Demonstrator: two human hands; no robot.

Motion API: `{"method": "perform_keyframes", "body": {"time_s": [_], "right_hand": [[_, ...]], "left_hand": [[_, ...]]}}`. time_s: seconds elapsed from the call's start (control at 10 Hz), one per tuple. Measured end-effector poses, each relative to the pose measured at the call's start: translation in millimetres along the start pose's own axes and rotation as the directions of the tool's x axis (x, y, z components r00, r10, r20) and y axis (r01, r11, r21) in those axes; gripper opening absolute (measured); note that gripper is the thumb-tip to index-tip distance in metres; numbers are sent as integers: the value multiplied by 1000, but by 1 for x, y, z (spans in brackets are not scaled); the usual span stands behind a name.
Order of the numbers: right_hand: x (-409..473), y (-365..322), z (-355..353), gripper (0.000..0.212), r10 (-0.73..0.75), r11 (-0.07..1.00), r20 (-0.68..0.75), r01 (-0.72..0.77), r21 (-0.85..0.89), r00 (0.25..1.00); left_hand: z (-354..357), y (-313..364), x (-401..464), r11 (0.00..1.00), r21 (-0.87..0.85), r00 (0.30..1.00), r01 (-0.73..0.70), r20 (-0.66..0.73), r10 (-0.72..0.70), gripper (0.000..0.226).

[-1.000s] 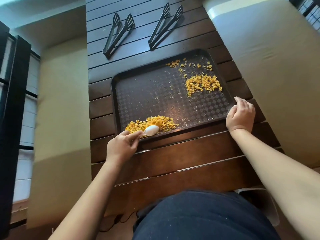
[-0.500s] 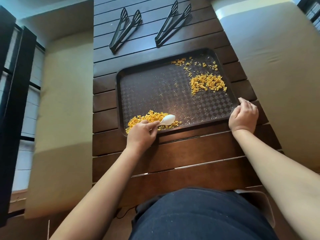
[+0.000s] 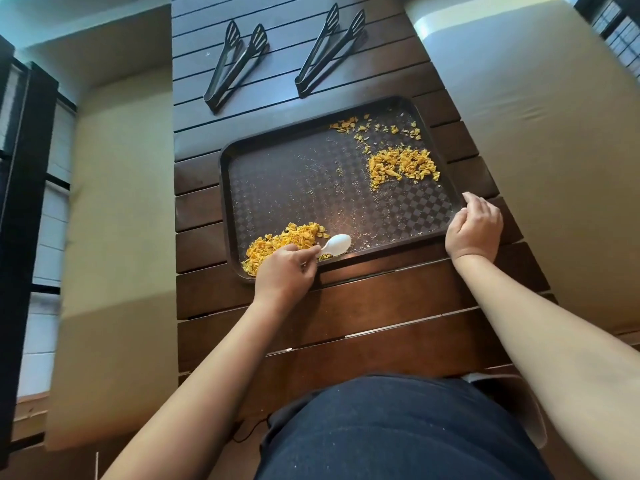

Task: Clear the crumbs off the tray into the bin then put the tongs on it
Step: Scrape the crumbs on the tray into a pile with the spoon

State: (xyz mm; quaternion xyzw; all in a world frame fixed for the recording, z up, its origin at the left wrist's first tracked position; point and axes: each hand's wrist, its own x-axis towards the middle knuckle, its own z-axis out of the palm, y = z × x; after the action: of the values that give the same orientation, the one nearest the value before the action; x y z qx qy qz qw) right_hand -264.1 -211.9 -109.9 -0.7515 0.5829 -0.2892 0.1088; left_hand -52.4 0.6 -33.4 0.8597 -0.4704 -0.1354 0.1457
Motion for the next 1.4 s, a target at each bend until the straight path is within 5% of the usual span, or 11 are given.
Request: {"method": "perform_keyframes", "body": {"time_s": [0.2,0.5,0.8,1.0,1.4], "right_hand": [[0,0,2,37,4,1000,-6,-4,-3,1000],[0,2,0,38,5,1000,16,-5,-11,1000],[0,0,-1,38,6,1000,16,-6,-1,1000],[-1,-2,-2,38,15,1000,21,-15,-11,1000],[-1,-5,-2,48,-5,1000,40,4,12,999]], "left_hand": [[-13,-34,-14,983,25,980,184,-85,-181,26],[7,6,-4,997,-79,998,-18,-53,14,35],[-12,-19,-12,976,1,973,217,-85,-216,35],[-22,-18,12,938,-218,949,268,-108,-297,32],[-18,18,120,824,-443,935,353,145,-322,42]]}}
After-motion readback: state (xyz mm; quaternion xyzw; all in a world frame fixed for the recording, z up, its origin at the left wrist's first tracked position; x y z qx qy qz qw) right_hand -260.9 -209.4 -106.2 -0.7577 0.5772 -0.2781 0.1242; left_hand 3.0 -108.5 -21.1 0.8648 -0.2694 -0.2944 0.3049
